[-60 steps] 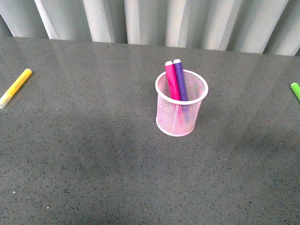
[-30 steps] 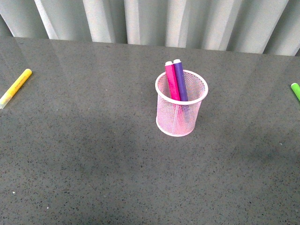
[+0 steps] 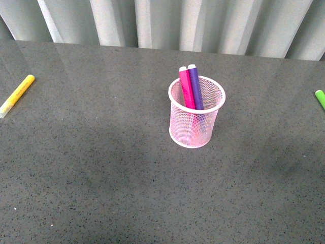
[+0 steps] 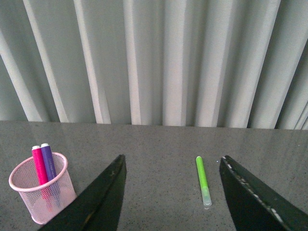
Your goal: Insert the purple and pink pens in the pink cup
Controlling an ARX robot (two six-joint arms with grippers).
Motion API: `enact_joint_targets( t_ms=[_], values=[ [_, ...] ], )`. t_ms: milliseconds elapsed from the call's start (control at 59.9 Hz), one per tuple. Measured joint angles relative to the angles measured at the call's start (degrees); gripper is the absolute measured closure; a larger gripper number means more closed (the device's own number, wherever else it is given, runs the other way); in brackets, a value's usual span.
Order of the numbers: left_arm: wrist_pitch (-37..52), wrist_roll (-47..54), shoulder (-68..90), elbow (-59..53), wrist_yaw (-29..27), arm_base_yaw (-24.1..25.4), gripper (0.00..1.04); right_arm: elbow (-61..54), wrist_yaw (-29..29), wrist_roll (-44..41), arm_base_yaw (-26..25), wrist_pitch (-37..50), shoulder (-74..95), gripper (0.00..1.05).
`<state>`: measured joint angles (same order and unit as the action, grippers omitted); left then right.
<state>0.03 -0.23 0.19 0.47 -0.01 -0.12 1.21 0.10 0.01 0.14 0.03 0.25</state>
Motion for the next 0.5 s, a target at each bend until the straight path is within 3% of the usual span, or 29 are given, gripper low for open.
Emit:
enact_joint_targets(
  t_ms=[201, 501],
  values=[
    [0.0, 0.0, 0.0, 0.0, 0.0, 0.0, 0.07, 0.0, 0.0, 0.0, 0.0, 0.0, 0.0, 0.06],
    [0.0, 0.0, 0.0, 0.0, 0.0, 0.0, 0.07, 0.0, 0.0, 0.0, 0.0, 0.0, 0.0, 0.07]
  ],
)
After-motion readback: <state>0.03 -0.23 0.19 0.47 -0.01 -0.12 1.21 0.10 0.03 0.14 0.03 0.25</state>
